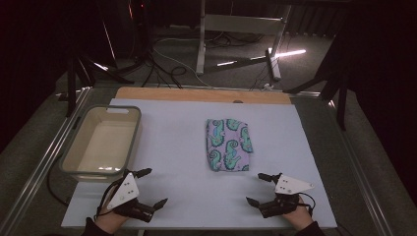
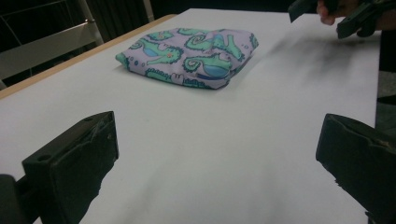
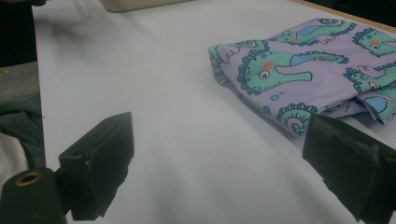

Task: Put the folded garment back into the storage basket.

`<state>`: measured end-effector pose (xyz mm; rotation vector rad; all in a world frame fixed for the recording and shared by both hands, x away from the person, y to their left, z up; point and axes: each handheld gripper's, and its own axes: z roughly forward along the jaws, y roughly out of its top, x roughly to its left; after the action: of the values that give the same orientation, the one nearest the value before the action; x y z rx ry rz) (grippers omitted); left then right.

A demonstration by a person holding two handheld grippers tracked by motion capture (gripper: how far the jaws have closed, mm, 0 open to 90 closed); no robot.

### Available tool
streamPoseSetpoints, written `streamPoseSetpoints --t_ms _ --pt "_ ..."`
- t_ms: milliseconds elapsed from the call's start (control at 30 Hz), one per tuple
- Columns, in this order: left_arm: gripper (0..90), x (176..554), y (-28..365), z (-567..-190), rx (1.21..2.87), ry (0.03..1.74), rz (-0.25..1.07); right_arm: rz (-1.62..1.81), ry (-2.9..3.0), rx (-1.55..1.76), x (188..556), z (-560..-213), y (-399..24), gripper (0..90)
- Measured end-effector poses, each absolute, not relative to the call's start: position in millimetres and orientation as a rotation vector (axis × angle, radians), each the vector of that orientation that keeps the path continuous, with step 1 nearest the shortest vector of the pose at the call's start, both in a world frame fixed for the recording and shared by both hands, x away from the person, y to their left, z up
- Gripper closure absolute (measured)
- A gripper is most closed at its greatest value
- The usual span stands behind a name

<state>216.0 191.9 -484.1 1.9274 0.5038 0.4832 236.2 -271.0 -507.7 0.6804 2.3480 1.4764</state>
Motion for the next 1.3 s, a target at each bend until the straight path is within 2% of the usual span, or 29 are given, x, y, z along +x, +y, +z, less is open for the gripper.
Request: streamPoseSetpoints --t_ms 1300 --pt "0.0 213 181 -478 1.973 0.400 0.395 1.454 2.377 0.617 225 -495 -263 9.1"
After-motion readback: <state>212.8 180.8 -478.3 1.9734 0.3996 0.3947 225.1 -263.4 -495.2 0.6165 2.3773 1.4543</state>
